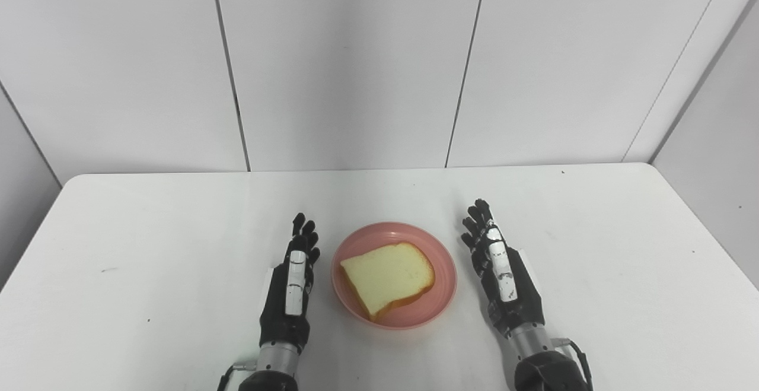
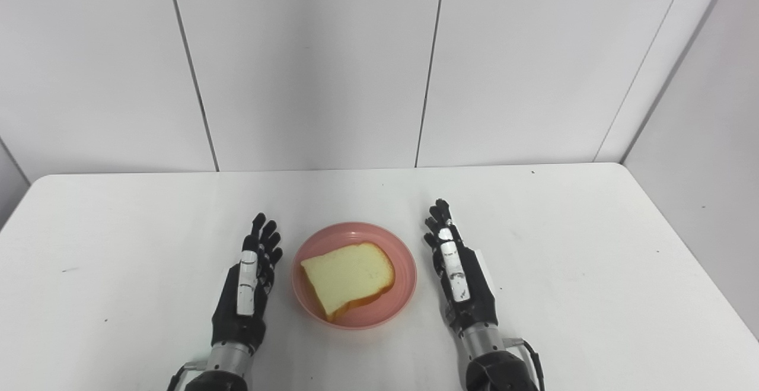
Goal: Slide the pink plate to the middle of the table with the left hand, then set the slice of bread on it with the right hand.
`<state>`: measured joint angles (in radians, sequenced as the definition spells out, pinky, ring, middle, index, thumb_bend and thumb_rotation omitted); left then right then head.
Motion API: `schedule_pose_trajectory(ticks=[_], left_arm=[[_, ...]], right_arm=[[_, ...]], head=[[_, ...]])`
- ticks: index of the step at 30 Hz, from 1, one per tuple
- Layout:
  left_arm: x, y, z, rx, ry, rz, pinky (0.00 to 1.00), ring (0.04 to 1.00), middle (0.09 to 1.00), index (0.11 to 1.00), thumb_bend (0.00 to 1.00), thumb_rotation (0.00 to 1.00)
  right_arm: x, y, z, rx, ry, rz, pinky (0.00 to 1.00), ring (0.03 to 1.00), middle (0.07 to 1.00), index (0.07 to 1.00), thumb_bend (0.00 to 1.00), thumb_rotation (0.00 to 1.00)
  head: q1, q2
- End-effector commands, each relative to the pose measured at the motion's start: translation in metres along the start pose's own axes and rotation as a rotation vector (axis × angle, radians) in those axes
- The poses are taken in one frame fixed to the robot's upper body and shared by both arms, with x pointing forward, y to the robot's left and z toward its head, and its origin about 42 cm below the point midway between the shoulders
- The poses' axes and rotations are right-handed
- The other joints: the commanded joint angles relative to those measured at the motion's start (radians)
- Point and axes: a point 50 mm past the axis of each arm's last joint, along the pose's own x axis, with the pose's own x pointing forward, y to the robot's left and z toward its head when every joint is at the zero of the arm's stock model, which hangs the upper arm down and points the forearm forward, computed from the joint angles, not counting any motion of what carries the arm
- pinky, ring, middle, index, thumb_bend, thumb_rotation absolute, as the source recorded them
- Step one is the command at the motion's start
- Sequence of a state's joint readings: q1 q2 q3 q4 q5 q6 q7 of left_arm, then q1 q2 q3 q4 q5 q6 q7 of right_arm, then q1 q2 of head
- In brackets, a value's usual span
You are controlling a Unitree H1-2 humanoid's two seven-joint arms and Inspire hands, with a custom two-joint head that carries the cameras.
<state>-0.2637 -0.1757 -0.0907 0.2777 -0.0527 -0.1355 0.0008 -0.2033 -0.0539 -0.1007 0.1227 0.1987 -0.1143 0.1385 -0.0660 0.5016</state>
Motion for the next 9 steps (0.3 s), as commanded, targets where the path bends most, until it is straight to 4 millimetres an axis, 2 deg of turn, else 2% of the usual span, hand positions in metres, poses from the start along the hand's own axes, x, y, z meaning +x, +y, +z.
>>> schedule_pose_trajectory(ticks=[1,4,6,9], left_arm=[[-0.0037,0.0032,-0.0017,-0.017,0.000,0.000,1.00,1.000,1.000,1.000,0.70,1.00],[-0.0046,0.0019,-0.0017,-0.030,0.003,-0.006,1.00,1.000,1.000,1.000,0.70,1.00],[-0.0060,0.0011,-0.0020,-0.032,0.006,-0.007,1.00,1.000,1.000,1.000,0.71,1.00],[-0.0070,0.0012,-0.0028,-0.036,0.010,-0.005,1.00,1.000,1.000,1.000,0.71,1.00]], right_arm=[[0.0032,0.0035,0.0088,-0.010,-0.073,-0.012,1.00,1.000,1.000,1.000,0.62,0.92],[-0.0004,0.0034,0.0063,-0.010,-0.056,-0.007,1.00,1.000,1.000,1.000,0.63,0.91],[-0.0032,0.0036,0.0059,-0.013,-0.044,0.003,1.00,1.000,1.000,1.000,0.69,0.90],[-0.0052,0.0041,0.0039,-0.017,-0.039,0.012,1.00,1.000,1.000,1.000,0.69,0.89]], head=[[0.008,0.009],[0.017,0.009],[0.021,0.012],[0.027,0.017]])
